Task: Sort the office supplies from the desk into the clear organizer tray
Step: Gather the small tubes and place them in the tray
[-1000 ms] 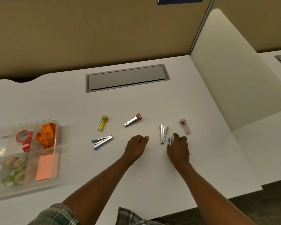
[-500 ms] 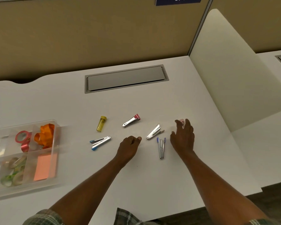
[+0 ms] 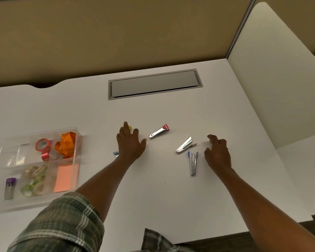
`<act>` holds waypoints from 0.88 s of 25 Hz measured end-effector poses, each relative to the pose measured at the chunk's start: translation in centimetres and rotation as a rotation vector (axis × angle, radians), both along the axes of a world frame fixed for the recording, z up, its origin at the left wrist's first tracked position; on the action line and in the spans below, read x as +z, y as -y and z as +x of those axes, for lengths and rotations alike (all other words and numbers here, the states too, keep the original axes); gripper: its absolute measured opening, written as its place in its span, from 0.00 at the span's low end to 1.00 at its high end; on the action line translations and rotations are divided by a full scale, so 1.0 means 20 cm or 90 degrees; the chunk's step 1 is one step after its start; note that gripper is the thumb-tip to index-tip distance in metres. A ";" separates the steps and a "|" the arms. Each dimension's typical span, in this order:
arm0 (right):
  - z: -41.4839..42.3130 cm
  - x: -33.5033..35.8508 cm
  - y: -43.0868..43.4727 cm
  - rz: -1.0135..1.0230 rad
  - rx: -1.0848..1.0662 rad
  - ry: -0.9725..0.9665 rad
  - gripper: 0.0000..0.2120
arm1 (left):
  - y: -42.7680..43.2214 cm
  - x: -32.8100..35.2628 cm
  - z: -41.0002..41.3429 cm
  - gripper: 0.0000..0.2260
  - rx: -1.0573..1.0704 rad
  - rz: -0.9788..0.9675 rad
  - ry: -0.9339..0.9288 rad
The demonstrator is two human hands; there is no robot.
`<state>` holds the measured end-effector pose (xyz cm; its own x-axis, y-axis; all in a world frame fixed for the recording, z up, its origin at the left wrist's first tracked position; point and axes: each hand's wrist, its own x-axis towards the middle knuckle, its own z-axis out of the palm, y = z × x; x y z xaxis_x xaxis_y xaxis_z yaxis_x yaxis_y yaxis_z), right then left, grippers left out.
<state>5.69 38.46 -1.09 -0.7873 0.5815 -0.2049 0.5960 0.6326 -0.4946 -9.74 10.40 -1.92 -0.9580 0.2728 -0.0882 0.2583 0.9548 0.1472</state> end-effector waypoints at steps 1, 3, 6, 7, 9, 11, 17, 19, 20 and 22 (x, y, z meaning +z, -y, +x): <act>0.00 0.01 0.02 -0.014 -0.006 -0.022 0.25 | 0.02 -0.02 -0.02 0.23 0.010 -0.016 0.029; 0.01 0.03 0.07 -0.035 0.000 -0.065 0.25 | 0.06 -0.06 -0.04 0.23 0.038 0.016 0.103; 0.01 0.05 0.16 -0.069 0.021 -0.112 0.25 | 0.10 -0.07 -0.05 0.22 0.050 0.087 0.133; 0.00 0.06 0.19 -0.081 0.022 -0.120 0.25 | 0.12 -0.07 -0.05 0.20 0.060 0.121 0.127; -0.04 0.09 0.28 -0.112 0.007 -0.142 0.25 | 0.15 -0.05 -0.04 0.16 0.113 0.232 0.124; -0.08 0.11 0.39 -0.169 -0.009 -0.162 0.24 | 0.19 -0.01 -0.01 0.09 0.172 0.337 0.108; -0.26 0.20 0.80 -0.564 -0.181 -0.174 0.19 | 0.35 0.15 0.13 0.12 0.298 0.609 0.204; -0.33 0.23 0.95 -0.669 -0.189 -0.144 0.14 | 0.44 0.20 0.18 0.16 0.345 0.735 0.286; -0.36 0.25 1.04 -0.712 -0.183 -0.126 0.13 | 0.50 0.22 0.20 0.19 0.368 0.776 0.323; -0.41 0.27 1.22 -0.774 -0.151 -0.088 0.11 | 0.64 0.25 0.22 0.18 0.421 0.836 0.393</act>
<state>-2.45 13.97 4.33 -0.7461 0.2040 -0.6338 0.5298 -0.3946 -0.7507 -5.29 -2.30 3.14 -0.8413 0.0375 -0.5393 -0.5396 0.0007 0.8419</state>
